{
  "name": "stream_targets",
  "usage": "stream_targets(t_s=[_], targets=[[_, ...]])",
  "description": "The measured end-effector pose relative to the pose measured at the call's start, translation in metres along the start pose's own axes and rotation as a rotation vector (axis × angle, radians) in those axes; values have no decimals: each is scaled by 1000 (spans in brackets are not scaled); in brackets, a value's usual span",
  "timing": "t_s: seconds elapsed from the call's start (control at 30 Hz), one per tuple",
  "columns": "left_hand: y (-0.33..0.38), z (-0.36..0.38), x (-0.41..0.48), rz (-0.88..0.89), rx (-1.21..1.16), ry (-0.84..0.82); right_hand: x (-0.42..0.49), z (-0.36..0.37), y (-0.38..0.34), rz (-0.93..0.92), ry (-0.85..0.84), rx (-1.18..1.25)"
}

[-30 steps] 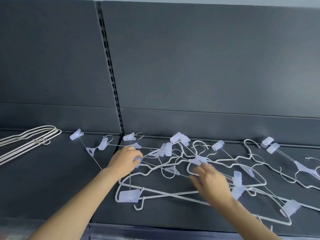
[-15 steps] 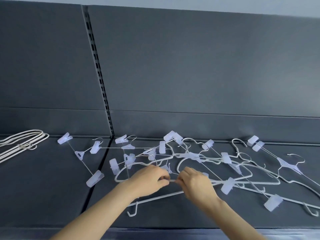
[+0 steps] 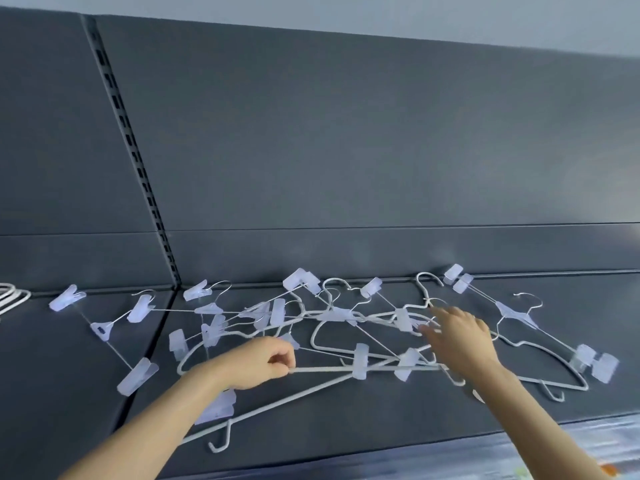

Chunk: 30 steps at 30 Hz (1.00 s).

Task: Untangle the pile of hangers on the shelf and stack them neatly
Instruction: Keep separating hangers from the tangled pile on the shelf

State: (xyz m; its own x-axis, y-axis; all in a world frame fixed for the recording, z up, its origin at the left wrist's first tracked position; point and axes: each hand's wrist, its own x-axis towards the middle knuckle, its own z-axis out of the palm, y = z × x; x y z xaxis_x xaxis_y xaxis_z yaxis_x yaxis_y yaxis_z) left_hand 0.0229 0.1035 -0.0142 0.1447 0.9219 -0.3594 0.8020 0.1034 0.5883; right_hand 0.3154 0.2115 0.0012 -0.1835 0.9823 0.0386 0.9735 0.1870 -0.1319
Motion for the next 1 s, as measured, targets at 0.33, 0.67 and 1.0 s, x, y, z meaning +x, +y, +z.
stream_targets(t_s=[0.33, 0.67, 1.0], targets=[[37, 0, 59, 99, 256, 428, 21, 14, 6, -88, -383, 138], [52, 3, 101, 106, 605, 427, 22, 22, 6, -129, -332, 242], [53, -30, 94, 244, 432, 631, 31, 13, -1, -52, -350, 485]])
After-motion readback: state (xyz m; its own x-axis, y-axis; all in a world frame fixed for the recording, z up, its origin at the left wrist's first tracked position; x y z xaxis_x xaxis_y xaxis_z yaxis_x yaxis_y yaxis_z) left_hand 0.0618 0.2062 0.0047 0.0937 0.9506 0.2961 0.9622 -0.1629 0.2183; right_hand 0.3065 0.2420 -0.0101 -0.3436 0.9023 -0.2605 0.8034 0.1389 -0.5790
